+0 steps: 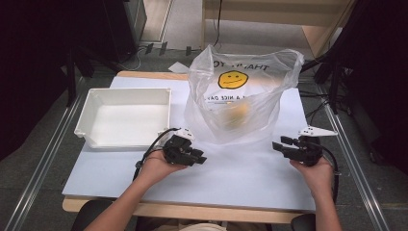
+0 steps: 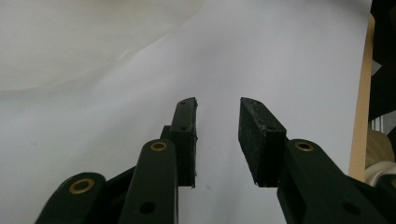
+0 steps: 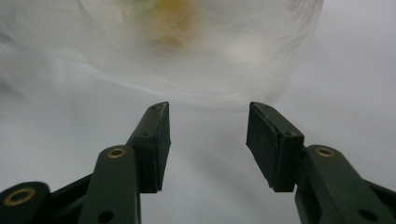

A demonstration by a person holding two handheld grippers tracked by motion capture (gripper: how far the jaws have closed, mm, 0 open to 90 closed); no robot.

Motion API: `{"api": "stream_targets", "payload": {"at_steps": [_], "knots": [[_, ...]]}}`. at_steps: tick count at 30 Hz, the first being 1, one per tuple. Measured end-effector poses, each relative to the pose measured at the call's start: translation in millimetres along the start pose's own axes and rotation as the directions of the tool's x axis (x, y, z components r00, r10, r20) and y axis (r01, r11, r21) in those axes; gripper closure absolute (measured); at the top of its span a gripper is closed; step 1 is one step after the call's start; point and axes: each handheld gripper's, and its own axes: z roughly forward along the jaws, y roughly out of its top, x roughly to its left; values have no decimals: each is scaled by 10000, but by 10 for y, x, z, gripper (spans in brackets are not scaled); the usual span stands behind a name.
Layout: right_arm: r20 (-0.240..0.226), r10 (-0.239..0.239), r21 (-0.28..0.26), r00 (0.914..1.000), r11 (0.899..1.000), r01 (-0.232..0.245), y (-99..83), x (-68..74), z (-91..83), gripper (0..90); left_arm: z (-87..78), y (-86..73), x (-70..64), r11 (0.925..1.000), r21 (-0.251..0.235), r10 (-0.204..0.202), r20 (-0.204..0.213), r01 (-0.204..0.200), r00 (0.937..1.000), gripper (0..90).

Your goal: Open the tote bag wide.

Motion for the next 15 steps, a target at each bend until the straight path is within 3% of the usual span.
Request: {"api": "stream_targets", "payload": {"at_steps": [6, 8, 14, 15], "knots": [[-234, 47, 68, 9997, 10000, -45, 34, 6, 17, 531, -28, 74, -19, 9998, 38, -183, 200, 183, 9996, 758], [-495, 162, 5, 9986, 9999, -162, 76, 7, -2, 554, -49, 101, -32, 9999, -15, -120, 179, 121, 9998, 770], [-563, 4, 14, 9984, 10000, -3, 128, 19, -28, 590, -152, 158, -41, 9999, -75, 89, 178, -88, 9998, 788], [-776, 29, 46, 9970, 10000, -25, 161, 25, -41, 618, -176, 173, -45, 10000, -66, 19, 114, -18, 9999, 805]]}}
